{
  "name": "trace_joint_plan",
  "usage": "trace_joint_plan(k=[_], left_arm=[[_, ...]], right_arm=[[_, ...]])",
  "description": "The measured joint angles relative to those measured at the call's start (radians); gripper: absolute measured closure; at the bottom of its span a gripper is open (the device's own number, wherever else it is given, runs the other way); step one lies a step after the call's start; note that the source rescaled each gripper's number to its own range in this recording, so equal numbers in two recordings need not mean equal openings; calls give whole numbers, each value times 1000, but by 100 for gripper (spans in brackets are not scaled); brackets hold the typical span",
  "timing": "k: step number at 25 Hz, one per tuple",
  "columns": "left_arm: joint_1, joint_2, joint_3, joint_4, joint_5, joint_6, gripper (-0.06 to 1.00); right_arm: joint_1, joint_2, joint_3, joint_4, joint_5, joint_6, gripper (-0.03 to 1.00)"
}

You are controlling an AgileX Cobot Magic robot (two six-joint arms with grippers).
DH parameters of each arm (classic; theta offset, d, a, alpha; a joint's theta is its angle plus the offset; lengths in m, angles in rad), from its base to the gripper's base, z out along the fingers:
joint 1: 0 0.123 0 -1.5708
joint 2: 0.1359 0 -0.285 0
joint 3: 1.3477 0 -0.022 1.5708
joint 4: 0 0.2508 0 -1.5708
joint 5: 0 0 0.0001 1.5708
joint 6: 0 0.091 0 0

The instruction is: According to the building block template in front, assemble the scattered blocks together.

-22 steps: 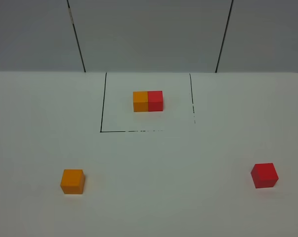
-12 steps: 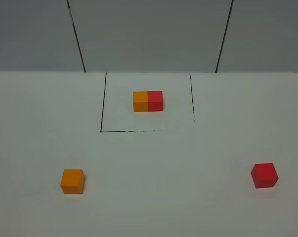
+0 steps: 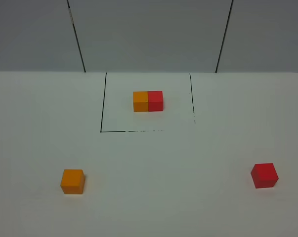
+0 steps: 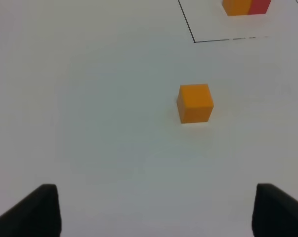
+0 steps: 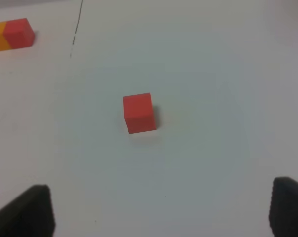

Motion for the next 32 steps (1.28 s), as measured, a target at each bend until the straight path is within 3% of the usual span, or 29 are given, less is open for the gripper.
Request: trace_joint_plan(k=[5, 14, 21, 27, 32], left_arm=[[0, 296, -103, -7, -7, -14, 29], [0, 940, -398, -103, -11, -36, 29], [-4, 1265, -585, -109, -32, -74, 29], [-100, 1446, -648, -99, -63, -89, 29], [-183, 1554, -656, -67, -131, -165, 29]], right_arm=[[0, 0, 0, 0, 0, 0, 23], [0, 0, 0, 0, 0, 0, 23], [0, 0, 0, 0, 0, 0, 23], [0, 0, 0, 0, 0, 0, 23], [0, 0, 0, 0, 0, 0, 23]])
